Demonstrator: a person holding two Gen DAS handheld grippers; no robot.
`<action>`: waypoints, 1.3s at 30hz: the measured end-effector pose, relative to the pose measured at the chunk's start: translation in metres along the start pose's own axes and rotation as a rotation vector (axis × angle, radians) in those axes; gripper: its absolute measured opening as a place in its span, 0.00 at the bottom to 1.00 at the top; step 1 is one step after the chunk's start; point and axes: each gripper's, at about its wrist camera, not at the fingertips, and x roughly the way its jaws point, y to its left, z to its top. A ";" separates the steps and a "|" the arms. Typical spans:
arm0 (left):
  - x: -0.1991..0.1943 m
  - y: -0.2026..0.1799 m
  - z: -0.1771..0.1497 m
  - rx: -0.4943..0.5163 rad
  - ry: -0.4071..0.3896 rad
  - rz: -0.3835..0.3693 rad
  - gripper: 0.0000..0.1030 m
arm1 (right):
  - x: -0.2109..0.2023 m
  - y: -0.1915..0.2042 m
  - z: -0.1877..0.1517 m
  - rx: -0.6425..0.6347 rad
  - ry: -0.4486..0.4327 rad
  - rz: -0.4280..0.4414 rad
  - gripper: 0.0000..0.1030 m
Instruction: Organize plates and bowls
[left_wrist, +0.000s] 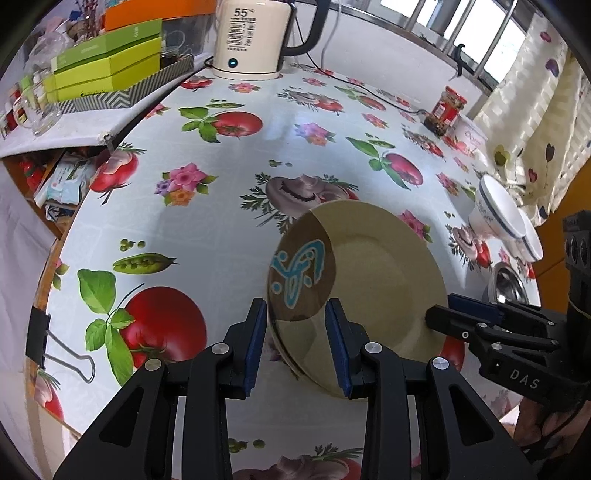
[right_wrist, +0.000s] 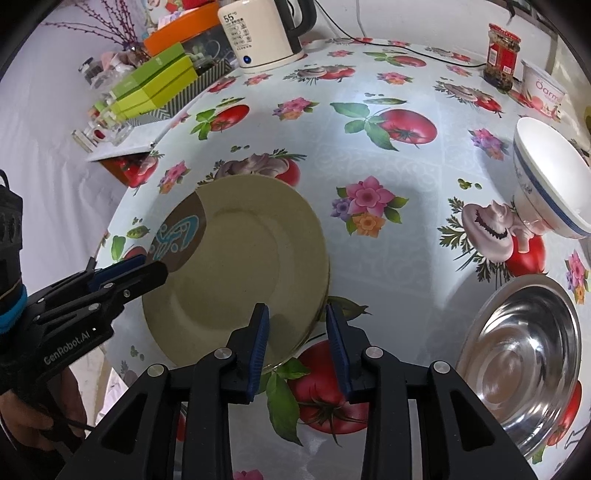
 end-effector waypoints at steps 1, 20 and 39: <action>0.000 0.002 0.000 -0.006 -0.004 -0.001 0.33 | 0.000 -0.001 -0.001 0.005 0.000 0.001 0.31; -0.001 0.006 0.006 -0.041 -0.030 -0.030 0.34 | -0.003 -0.006 -0.003 0.019 -0.010 0.051 0.34; -0.019 -0.040 0.012 0.075 -0.111 -0.041 0.36 | -0.073 -0.050 -0.023 0.097 -0.185 0.039 0.35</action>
